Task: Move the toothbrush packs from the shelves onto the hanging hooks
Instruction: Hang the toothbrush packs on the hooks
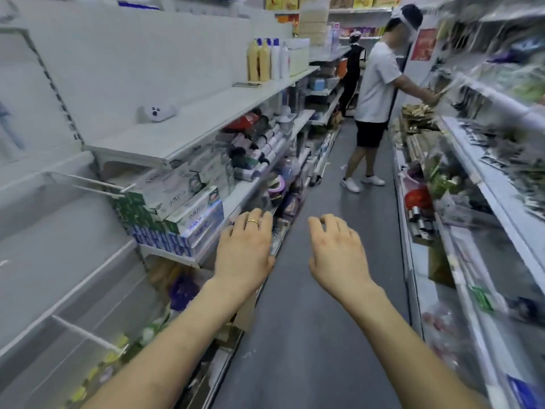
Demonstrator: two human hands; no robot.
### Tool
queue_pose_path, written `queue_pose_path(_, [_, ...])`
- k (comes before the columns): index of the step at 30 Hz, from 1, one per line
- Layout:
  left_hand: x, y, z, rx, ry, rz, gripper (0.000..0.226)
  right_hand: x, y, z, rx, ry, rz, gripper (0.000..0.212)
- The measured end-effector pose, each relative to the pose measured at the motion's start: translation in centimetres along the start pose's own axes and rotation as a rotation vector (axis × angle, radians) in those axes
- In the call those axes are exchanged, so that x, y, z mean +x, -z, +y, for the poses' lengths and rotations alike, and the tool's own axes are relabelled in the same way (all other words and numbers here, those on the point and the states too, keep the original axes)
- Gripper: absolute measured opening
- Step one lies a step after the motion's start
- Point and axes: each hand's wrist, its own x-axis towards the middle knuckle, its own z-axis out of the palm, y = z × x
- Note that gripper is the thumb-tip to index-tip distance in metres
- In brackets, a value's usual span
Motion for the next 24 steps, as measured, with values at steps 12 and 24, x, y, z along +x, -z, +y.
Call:
queue_pose_path(12, [23.2, -12.2, 13.4, -0.119, -0.335, -0.093, 0.093, 10.9, -10.2, 18.4, -0.065, -0.366, -0.131, 0.066])
queue_pose_path(24, [48.2, -19.0, 26.4, -0.21, -0.627, -0.166, 0.09, 25.4, -13.5, 34.9, -0.135, -0.658, -0.162, 0.066])
